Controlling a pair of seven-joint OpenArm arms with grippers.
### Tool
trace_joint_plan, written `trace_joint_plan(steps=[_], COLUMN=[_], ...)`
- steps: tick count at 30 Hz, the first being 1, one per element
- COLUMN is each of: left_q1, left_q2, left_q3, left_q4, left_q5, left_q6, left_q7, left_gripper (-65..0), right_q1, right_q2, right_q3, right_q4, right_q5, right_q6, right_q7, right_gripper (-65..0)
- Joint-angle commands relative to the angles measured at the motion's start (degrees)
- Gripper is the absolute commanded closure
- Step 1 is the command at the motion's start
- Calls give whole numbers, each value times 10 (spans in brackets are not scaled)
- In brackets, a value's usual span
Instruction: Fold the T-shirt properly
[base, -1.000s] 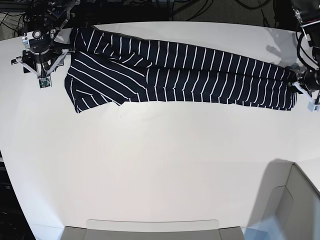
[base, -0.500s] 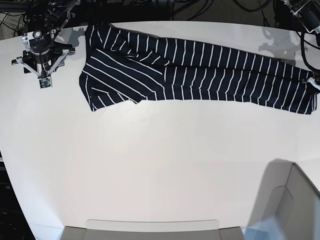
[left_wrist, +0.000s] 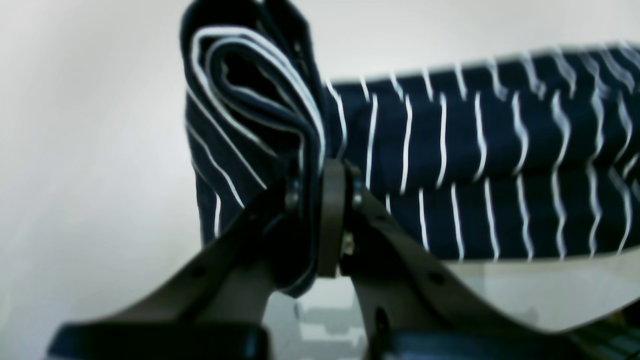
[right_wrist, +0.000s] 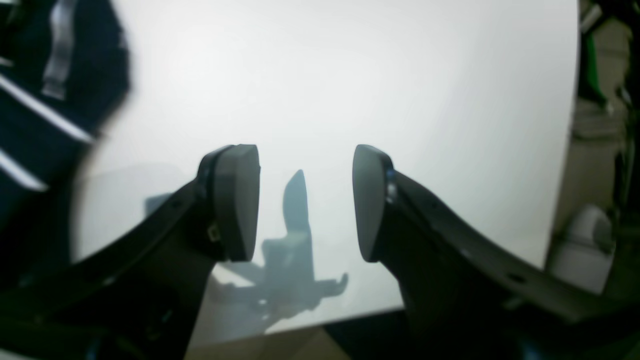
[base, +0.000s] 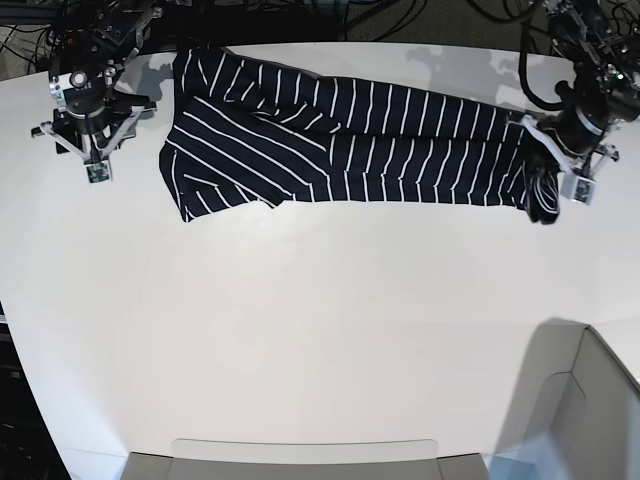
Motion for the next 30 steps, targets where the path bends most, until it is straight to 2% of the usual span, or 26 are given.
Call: trace_joint_plan(steps=[1,9,16,19,20,25,26,30], left_q1=[-4,-4,-34,-35,-35,-56,-56,-56], left_q2=[8,74,79,79,79,76,75,75], left_q3=[19,148,280,298,298,303,303,311], left_q4=[10,10,9,4,-2,-35,-35,-32], left_q5=[-11,-7,-11,-7,-7,-6,-7,-12], left_q6=[1,1,1,1,5,79,88,91], left_q7=[-3,-3,-3,-3,-3,-3,-3,-3], left_gripper=[0,0,0,0,0,0,-10,-199], right_q1=[3,8,7,7,7,8,8,8], right_q2=[4,3,6,6,6,6,6,3], right_q3=[-1,-2,-18,-18,-18,-18,-18,-18], right_q4=[6,3,-9,-9,-9,-9,-9,-9], right_q5=[4,4,4,4,4,4,4,5], right_q6=[6,6,6,6,6,6,6,6], right_q7=[7,7,7,7,7,7,7,7], right_gripper=[-301,-301,-301,-301,-301,-301,-301,-301])
